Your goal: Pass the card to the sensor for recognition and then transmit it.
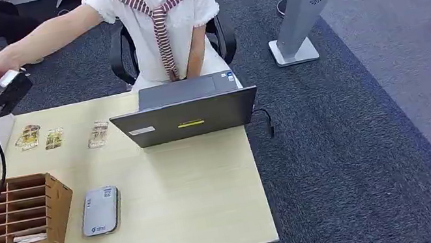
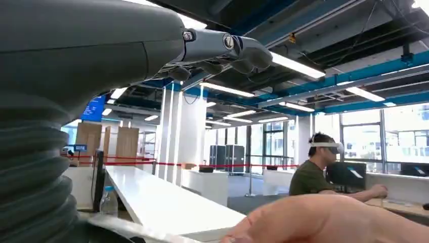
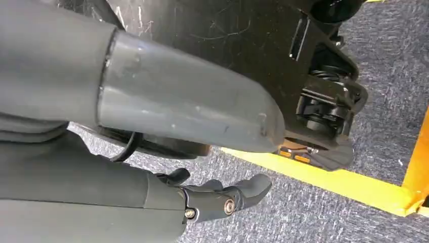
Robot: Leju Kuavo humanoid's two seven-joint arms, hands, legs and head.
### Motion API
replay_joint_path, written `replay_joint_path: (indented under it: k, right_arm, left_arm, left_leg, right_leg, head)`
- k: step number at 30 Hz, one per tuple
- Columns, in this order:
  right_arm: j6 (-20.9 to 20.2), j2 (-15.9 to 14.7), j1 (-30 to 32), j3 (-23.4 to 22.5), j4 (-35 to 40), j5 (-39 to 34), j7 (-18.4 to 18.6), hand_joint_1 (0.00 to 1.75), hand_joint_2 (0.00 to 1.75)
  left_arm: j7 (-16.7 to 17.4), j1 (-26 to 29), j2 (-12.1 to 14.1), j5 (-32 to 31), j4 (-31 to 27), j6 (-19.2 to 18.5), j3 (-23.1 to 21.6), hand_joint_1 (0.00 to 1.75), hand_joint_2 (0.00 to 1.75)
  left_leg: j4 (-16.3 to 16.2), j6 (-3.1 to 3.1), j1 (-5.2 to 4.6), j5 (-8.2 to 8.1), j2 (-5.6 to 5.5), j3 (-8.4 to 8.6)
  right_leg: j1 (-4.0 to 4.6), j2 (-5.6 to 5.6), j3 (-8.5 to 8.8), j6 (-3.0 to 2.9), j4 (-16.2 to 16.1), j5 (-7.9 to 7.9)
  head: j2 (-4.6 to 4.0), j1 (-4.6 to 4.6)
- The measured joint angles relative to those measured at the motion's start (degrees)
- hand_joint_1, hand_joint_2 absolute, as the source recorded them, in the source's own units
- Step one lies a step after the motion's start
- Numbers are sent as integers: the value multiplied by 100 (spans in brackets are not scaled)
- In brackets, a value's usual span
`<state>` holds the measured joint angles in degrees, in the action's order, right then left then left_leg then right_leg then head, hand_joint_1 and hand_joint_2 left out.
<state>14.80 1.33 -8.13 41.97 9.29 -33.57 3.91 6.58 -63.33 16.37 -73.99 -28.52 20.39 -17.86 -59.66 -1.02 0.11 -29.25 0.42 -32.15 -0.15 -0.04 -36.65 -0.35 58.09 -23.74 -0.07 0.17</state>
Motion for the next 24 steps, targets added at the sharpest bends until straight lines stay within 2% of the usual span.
replay_joint_path:
  k: [24]
  right_arm:
    - [0, 0, -21, 85, -11, 0, 9, 0, 0]
  left_arm:
    - [48, -54, 4, -4, 157, -9, -98, 0, 175]
  left_leg:
    - [-2, 2, 1, 2, 2, -1]
  right_leg:
    - [-1, 2, 0, 1, 0, 6]
  head:
    - [-2, -2]
